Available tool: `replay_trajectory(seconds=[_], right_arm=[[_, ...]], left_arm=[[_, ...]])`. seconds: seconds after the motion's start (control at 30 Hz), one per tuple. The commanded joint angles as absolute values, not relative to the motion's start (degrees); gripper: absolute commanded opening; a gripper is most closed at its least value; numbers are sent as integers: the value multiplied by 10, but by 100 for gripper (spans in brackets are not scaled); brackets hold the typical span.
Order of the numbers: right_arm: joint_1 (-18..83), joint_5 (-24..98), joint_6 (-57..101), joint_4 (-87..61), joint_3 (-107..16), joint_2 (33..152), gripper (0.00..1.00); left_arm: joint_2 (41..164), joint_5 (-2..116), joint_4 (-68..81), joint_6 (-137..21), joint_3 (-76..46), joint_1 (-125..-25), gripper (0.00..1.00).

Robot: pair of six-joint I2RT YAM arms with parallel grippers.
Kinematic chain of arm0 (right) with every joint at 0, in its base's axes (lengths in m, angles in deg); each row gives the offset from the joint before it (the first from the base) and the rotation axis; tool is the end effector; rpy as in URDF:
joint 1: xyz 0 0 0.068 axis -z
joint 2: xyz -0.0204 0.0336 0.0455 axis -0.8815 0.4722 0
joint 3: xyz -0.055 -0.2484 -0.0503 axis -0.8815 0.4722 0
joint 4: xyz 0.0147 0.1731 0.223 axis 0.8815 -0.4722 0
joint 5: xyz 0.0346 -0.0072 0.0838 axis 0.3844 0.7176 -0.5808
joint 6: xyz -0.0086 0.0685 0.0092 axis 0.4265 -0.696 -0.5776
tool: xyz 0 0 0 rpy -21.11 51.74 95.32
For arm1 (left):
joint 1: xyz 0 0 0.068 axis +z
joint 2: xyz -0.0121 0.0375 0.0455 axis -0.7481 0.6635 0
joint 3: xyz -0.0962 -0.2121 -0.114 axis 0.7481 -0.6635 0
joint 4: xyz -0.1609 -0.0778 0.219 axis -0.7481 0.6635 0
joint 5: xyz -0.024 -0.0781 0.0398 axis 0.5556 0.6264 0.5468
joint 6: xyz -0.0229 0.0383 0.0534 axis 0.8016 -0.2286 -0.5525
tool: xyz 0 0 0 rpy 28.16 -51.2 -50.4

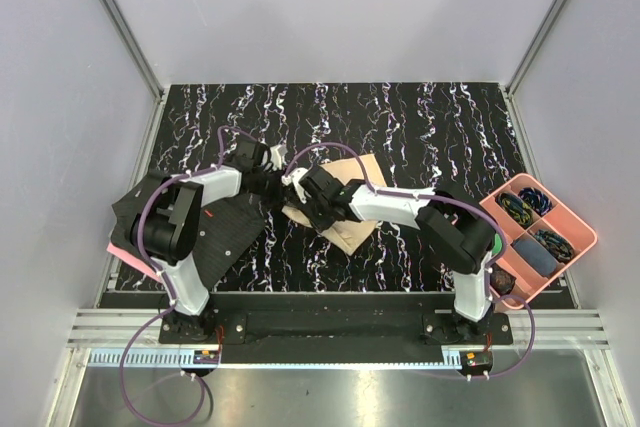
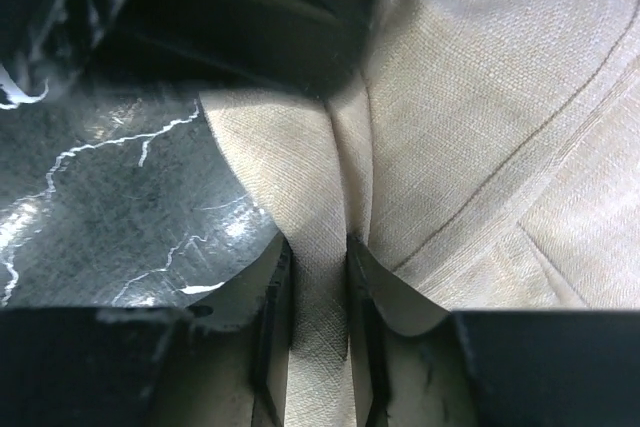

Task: Fold the napkin, place the utensils inside, and roll it up
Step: Roll the napkin with the utensil

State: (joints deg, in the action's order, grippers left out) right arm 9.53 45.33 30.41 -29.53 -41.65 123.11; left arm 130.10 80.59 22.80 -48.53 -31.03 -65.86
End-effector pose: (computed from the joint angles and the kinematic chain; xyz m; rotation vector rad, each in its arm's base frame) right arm 0.2623 0.3383 0.1125 -1.1711 2.3107 0.3229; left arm 0.3371 -0.1371 0.0967 0.1103 2.6920 -0.9562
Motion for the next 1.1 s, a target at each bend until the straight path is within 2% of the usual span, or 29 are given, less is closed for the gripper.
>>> replay_trajectory(seconds=[0.0, 0.07, 0.3, 0.47, 0.63, 0.8, 1.07], right_arm=[[94, 352, 269, -341, -375, 1245, 28], [105, 320, 268, -341, -365, 1239, 26], [151, 165, 269, -320, -348, 1223, 25], [185, 76, 273, -310, -348, 1229, 25], [224, -8, 275, -299, -349, 1251, 24], [250, -77, 277, -283, -349, 1276, 24], [271, -118, 280, -270, -364, 1313, 24]], left_arm=[[1242, 799, 172, -461, -326, -653, 53], [1228, 783, 165, -456, -336, -650, 63], [1161, 747, 133, -449, -396, -643, 68], [1114, 751, 91, -448, -465, -642, 69], [1070, 786, -28, -413, -527, -643, 70], [1118, 808, -67, -387, -535, -643, 69], [1188, 870, -173, -338, -541, -645, 65]])
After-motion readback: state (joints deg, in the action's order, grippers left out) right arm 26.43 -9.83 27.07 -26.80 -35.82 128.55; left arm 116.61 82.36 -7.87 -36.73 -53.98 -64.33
